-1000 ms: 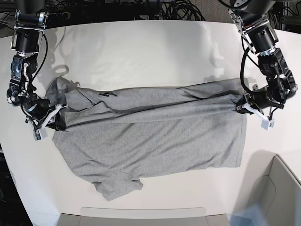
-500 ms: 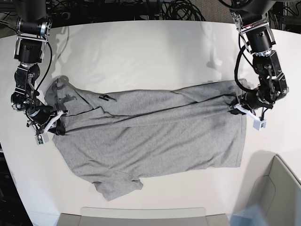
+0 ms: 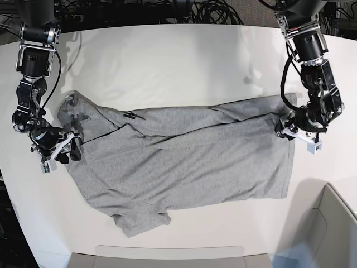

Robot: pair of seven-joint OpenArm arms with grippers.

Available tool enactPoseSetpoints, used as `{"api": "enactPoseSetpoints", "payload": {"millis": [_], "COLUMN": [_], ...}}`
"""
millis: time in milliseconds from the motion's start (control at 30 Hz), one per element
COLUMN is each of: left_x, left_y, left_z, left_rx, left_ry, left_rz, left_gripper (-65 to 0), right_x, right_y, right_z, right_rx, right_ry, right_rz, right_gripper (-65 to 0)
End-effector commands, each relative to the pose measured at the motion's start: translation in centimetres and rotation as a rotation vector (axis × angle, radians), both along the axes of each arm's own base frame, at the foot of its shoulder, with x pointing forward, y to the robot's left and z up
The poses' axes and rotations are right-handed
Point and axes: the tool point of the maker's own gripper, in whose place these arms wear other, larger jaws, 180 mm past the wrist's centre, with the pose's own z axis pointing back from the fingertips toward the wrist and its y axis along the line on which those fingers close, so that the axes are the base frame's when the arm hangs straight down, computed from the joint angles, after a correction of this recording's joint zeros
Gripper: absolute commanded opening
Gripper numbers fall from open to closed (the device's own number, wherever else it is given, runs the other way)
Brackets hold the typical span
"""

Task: Fold the T-shirt properly
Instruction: 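Lower the folded shoulder edge onto the shirt and release both grippers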

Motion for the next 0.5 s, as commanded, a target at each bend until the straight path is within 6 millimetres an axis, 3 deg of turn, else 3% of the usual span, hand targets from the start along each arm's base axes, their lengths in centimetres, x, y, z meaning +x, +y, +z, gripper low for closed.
{"api": "enactPoseSetpoints", "payload": {"millis": [0, 367, 467], "left_x": [1.3, 1.4, 1.4], "left_y": [0.5, 0.9, 1.0], "left_z": [1.8, 2.0, 2.0], "left_rx": [0.009, 0.015, 0.019], "left_ry": [-0.059, -0.068, -0.068], "left_rz": [-0.003, 0.012, 0.008], "left_gripper": [-41.9, -42.0, -42.0], "right_x": [1.4, 1.5, 1.4], "right_y": [-0.8, -0.9, -0.2], "right_z": [2.6, 2.8, 4.1], "right_rx": [0.006, 0.010, 0.044], "right_ry": [-0.076, -0.082, -0.123], "right_rz": [-0.014, -0.017, -0.008], "right_gripper": [-38.3, -38.3, -38.3]}}
